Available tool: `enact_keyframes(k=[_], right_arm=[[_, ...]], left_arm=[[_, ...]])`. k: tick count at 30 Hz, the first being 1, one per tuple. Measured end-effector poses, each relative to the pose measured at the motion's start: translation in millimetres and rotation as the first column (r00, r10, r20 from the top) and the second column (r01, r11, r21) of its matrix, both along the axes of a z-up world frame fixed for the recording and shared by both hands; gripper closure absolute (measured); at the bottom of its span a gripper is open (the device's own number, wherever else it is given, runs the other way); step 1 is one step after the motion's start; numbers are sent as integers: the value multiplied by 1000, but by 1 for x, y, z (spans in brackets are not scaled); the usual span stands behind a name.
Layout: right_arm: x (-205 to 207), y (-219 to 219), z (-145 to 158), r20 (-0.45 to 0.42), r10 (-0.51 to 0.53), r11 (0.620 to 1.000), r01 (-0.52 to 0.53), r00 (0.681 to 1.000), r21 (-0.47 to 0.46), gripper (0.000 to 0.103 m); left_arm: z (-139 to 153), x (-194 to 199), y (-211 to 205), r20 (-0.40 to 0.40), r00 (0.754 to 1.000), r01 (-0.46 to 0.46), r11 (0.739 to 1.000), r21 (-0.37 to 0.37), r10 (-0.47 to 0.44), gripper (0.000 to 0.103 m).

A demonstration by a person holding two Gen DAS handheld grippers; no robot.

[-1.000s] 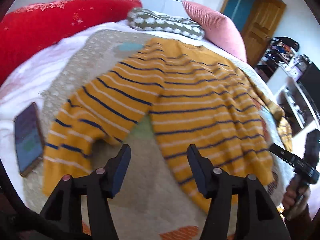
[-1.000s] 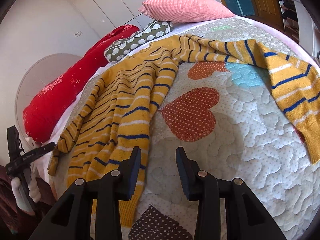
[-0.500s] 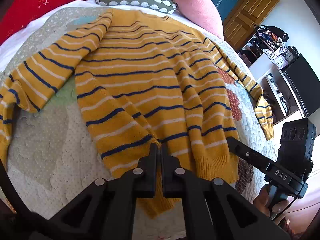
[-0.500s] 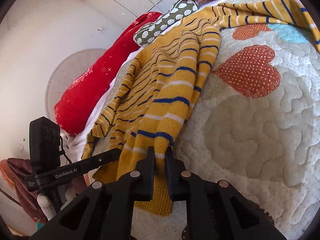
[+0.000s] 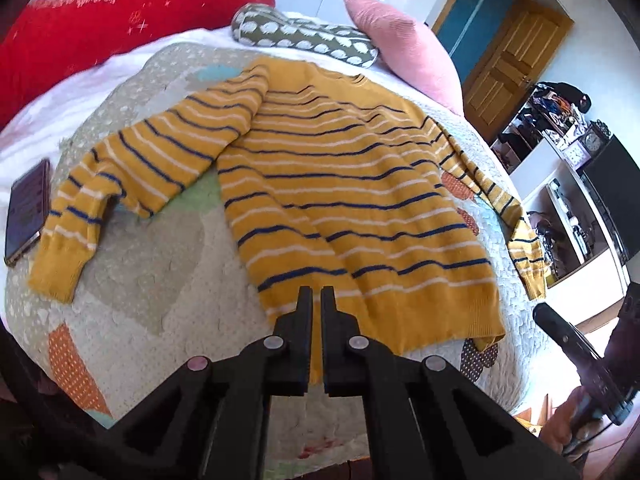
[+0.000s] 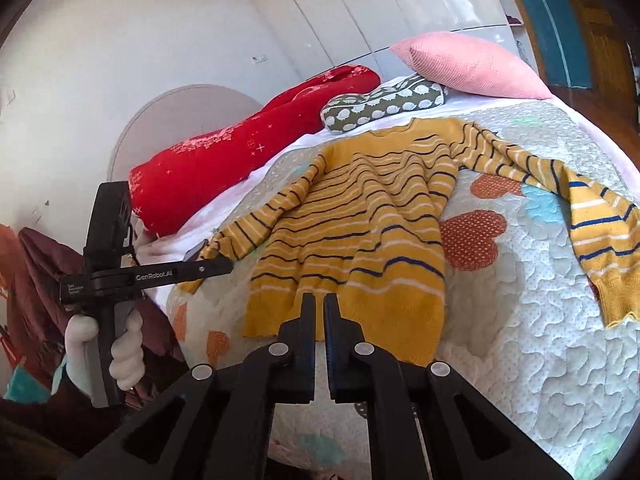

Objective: Fold small clothes

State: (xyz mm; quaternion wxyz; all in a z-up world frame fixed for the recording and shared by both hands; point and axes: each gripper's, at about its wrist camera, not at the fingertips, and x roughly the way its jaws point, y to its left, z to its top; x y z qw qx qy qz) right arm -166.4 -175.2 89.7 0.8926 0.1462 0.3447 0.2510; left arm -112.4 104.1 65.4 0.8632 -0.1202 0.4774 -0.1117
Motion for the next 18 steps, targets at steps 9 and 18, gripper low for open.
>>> enact_keyframes(k=[9,18], right_arm=[[54,-56,-70,-203,-259,965,260,944,-20,98],[74,22,-69,-195,-4,998,17,981,65,98]], left_arm=[[-52,21,-14,-79,995,52,987,-150,-65,45],[-43,25,-26,-56,995,76,997,-27,-77,96]])
